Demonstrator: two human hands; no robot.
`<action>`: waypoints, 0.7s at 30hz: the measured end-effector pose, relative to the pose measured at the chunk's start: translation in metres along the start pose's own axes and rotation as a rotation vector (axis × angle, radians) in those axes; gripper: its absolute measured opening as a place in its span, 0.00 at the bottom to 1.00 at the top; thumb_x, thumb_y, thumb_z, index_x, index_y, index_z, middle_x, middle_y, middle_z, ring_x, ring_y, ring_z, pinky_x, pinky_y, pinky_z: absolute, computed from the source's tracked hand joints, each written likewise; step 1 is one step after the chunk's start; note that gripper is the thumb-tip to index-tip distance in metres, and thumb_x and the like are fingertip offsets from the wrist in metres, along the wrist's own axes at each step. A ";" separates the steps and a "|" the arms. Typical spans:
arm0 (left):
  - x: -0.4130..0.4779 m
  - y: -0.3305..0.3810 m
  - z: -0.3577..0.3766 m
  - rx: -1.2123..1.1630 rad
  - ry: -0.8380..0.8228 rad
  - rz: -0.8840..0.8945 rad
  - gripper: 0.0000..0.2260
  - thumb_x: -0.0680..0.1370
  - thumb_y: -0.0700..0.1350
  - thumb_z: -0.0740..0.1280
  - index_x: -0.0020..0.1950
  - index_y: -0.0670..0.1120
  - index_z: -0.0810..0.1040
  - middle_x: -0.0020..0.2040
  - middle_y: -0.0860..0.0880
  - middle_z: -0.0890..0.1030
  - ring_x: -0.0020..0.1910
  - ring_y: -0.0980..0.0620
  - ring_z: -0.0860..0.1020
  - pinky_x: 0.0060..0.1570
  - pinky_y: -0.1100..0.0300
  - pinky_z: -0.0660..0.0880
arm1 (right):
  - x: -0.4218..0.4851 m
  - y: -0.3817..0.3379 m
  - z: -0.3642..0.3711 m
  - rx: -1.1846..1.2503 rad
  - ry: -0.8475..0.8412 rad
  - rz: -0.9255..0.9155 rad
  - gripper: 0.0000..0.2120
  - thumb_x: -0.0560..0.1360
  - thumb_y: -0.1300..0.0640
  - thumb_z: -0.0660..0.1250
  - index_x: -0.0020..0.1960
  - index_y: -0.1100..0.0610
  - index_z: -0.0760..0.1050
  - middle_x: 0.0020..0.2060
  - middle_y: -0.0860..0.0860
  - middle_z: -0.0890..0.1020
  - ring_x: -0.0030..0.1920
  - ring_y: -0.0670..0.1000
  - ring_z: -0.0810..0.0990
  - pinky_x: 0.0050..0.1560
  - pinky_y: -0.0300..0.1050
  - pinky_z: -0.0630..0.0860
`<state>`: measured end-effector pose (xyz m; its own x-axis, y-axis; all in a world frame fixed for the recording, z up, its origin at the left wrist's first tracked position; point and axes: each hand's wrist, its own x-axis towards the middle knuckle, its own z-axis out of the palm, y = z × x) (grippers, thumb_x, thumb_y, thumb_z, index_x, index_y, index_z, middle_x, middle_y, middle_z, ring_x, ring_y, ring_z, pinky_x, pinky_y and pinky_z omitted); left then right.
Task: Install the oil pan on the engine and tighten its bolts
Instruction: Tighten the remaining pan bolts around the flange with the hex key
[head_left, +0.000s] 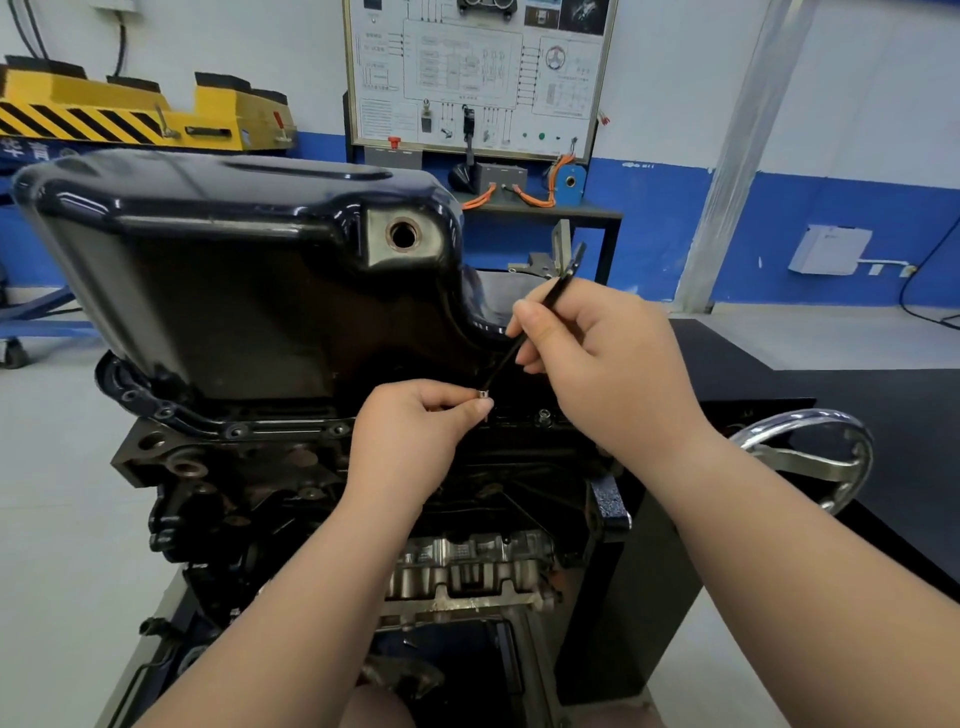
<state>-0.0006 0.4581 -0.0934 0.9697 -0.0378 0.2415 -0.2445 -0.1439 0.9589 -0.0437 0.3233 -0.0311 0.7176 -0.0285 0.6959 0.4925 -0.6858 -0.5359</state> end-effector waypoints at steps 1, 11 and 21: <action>-0.001 -0.001 0.001 0.031 0.015 0.021 0.07 0.70 0.49 0.74 0.33 0.59 0.81 0.34 0.62 0.82 0.36 0.67 0.78 0.36 0.67 0.71 | -0.001 0.000 -0.001 0.005 -0.001 0.001 0.09 0.78 0.56 0.62 0.41 0.55 0.78 0.31 0.48 0.80 0.35 0.46 0.80 0.42 0.48 0.77; -0.002 -0.006 0.003 0.196 0.071 0.116 0.06 0.71 0.49 0.73 0.36 0.60 0.80 0.26 0.56 0.74 0.27 0.64 0.72 0.27 0.70 0.68 | -0.008 0.005 -0.004 0.023 -0.012 0.020 0.09 0.78 0.57 0.62 0.42 0.55 0.79 0.31 0.46 0.80 0.36 0.46 0.80 0.42 0.48 0.78; -0.003 -0.003 0.003 0.286 0.057 0.198 0.02 0.71 0.52 0.72 0.41 0.58 0.80 0.22 0.59 0.72 0.25 0.62 0.71 0.26 0.70 0.68 | -0.001 0.008 0.001 0.108 0.007 0.051 0.12 0.76 0.52 0.66 0.41 0.60 0.80 0.30 0.48 0.81 0.35 0.46 0.81 0.42 0.53 0.79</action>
<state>-0.0027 0.4553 -0.0974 0.8999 -0.0385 0.4343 -0.4104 -0.4111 0.8140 -0.0399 0.3189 -0.0361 0.7397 -0.0665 0.6697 0.5062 -0.6007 -0.6187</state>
